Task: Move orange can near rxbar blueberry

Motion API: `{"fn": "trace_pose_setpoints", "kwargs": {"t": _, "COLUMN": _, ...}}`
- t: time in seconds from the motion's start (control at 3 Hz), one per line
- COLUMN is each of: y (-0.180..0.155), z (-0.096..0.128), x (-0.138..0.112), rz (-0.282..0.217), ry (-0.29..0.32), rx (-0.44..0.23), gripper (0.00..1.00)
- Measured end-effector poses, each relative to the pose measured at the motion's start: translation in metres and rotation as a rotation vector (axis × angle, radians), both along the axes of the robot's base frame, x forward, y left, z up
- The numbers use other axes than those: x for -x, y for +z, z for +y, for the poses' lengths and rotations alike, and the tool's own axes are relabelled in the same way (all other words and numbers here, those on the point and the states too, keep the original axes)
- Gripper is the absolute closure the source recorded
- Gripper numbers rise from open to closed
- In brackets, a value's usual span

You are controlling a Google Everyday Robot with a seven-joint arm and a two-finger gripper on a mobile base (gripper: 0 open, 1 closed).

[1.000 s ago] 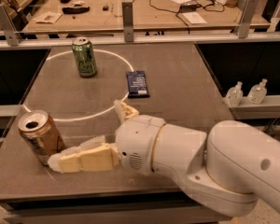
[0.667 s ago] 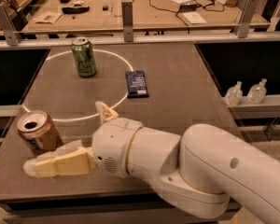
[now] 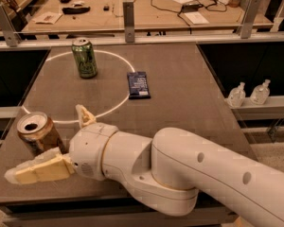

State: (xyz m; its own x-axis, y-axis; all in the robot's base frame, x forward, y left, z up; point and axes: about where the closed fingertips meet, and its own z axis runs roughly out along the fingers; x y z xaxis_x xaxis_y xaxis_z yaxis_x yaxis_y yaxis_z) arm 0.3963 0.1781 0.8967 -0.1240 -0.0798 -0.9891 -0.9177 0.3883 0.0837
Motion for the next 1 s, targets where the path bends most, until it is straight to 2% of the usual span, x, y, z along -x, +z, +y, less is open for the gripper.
{"fn": "trace_pose_setpoints", "kwargs": {"t": 0.33, "y": -0.010, "z": 0.015, "x": -0.002, "rz": -0.031, "ry": 0.010, "rx": 0.017, "gripper": 0.00}}
{"fn": "trace_pose_setpoints", "kwargs": {"t": 0.67, "y": -0.015, "z": 0.030, "x": -0.001, "rz": -0.038, "ry": 0.024, "rx": 0.016, "gripper": 0.00}}
{"fn": "trace_pose_setpoints", "kwargs": {"t": 1.0, "y": -0.017, "z": 0.041, "x": 0.001, "rz": -0.023, "ry": 0.032, "rx": -0.002, "gripper": 0.18}}
